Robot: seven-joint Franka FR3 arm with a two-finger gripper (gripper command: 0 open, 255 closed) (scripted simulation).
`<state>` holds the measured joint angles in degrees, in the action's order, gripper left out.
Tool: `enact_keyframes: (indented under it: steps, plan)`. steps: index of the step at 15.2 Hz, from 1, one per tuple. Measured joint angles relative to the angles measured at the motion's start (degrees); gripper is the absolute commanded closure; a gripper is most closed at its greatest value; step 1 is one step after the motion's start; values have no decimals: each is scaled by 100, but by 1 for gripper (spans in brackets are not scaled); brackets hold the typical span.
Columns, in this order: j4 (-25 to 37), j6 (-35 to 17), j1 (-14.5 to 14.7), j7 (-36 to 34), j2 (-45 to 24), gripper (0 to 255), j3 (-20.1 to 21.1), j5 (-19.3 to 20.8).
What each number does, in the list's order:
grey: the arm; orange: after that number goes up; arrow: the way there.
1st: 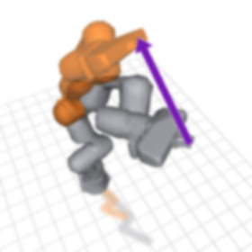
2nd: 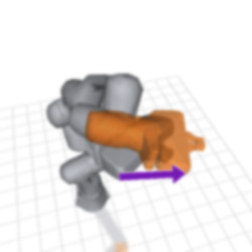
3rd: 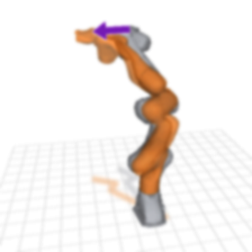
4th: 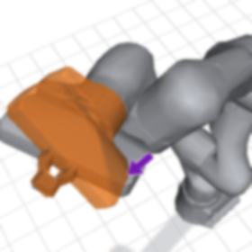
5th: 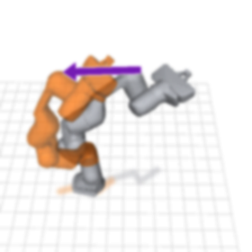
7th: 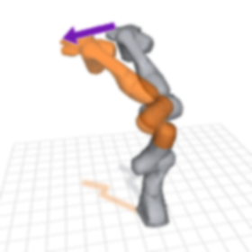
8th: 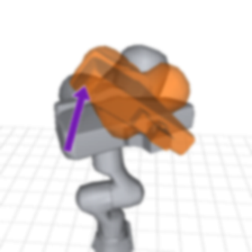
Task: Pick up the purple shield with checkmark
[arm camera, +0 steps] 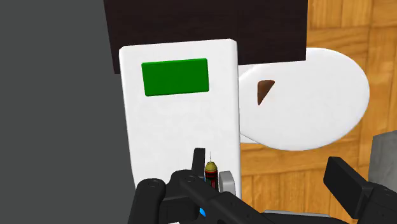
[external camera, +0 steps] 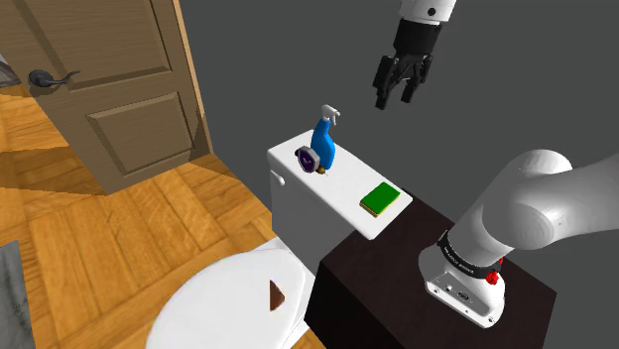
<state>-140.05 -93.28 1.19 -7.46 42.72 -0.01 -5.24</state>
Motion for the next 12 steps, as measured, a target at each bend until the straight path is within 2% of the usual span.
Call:
enact_keyframes:
  steps: [2, 4, 10, 12]
  plan:
    - [-61, -121, 1, 18, -36, 0, 5, 8]
    - [-283, -551, 14, 59, -141, 0, 38, 19]
    - [-898, -2147, 59, 180, -728, 0, 158, 60]
    - [-954, -2760, 62, 227, -1157, 0, 190, 85]
